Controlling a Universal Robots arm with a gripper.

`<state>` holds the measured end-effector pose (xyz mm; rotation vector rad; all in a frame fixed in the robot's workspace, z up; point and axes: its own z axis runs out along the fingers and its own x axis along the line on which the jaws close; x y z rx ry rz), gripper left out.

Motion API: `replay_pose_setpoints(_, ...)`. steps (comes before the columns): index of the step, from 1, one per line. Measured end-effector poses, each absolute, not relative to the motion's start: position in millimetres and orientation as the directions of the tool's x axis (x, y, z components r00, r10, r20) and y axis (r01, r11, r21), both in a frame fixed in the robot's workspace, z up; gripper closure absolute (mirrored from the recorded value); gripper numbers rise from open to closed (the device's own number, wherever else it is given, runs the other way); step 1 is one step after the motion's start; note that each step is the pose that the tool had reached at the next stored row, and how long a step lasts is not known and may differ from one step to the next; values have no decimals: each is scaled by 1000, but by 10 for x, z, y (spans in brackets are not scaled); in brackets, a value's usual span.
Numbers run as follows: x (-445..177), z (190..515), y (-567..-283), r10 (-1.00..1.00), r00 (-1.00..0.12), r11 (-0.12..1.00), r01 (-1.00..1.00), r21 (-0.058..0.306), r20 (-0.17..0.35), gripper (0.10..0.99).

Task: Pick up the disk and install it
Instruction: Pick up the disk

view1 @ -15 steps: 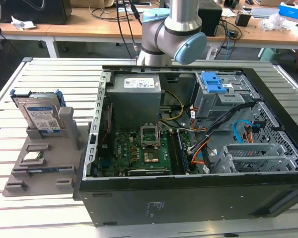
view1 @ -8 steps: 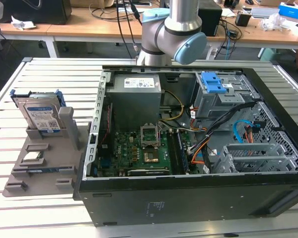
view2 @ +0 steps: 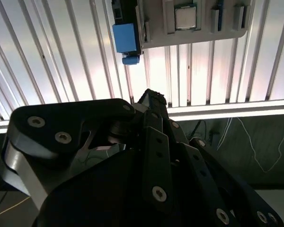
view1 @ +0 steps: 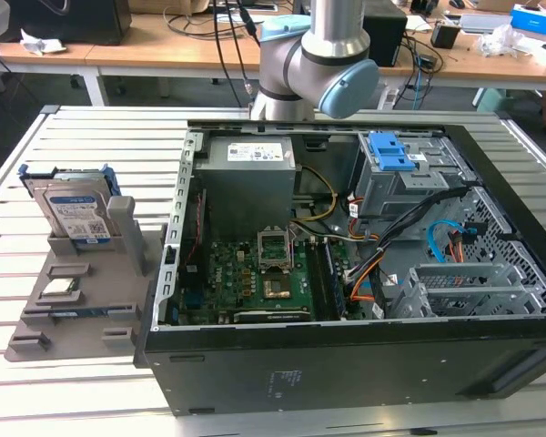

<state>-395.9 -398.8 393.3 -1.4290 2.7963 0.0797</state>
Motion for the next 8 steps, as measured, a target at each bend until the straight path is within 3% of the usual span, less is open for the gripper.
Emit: replay_pose_setpoints(8,-3959,3933,-3989,-855,-519,517,-855,45,-23,980)
